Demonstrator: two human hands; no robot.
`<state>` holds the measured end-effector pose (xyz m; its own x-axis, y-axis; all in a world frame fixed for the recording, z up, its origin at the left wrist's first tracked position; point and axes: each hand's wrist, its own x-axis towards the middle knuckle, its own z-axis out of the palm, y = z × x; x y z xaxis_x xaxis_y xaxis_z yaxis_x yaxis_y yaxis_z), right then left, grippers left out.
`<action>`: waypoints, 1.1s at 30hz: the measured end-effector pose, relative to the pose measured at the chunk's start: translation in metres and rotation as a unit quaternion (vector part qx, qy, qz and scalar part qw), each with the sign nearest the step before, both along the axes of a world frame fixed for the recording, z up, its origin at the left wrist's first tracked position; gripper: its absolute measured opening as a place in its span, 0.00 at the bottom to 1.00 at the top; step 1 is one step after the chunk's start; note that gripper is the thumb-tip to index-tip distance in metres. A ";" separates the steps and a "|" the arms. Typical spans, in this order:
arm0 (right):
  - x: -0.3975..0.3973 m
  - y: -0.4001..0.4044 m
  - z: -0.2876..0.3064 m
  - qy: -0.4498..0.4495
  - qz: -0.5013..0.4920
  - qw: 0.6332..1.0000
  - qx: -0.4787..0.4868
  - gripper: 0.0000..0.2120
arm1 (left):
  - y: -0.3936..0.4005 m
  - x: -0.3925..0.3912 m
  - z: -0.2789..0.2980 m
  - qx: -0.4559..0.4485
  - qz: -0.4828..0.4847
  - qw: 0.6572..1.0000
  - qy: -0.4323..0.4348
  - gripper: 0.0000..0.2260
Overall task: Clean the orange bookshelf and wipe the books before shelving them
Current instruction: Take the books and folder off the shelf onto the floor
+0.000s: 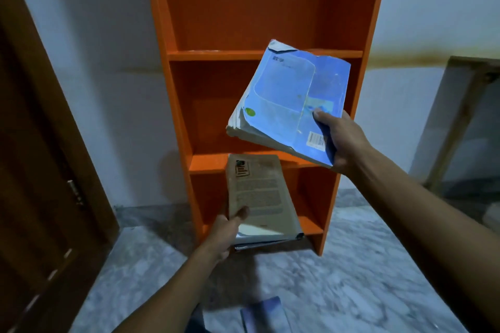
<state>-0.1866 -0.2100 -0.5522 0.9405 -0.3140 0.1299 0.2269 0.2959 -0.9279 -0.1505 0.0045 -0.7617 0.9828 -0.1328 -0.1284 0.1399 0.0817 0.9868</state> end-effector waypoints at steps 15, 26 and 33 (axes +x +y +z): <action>-0.059 -0.048 -0.248 0.258 -0.035 0.964 0.054 0.15 | 0.012 -0.118 -0.222 0.057 -0.060 0.981 0.173 0.34; -0.084 -0.046 -0.387 0.327 0.023 0.942 0.073 0.14 | -0.016 -0.145 -0.280 0.063 -0.012 0.980 0.190 0.26; -0.109 -0.024 -0.430 0.359 0.078 0.926 0.084 0.14 | 0.020 -0.127 -0.303 0.157 0.044 0.949 0.271 0.07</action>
<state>-0.2959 -0.2339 -0.9818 0.8008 -0.1270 -0.5853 -0.4887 0.4264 -0.7612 -0.2777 0.0241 -1.0649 0.7666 0.0752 -0.6376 0.6400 -0.1699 0.7494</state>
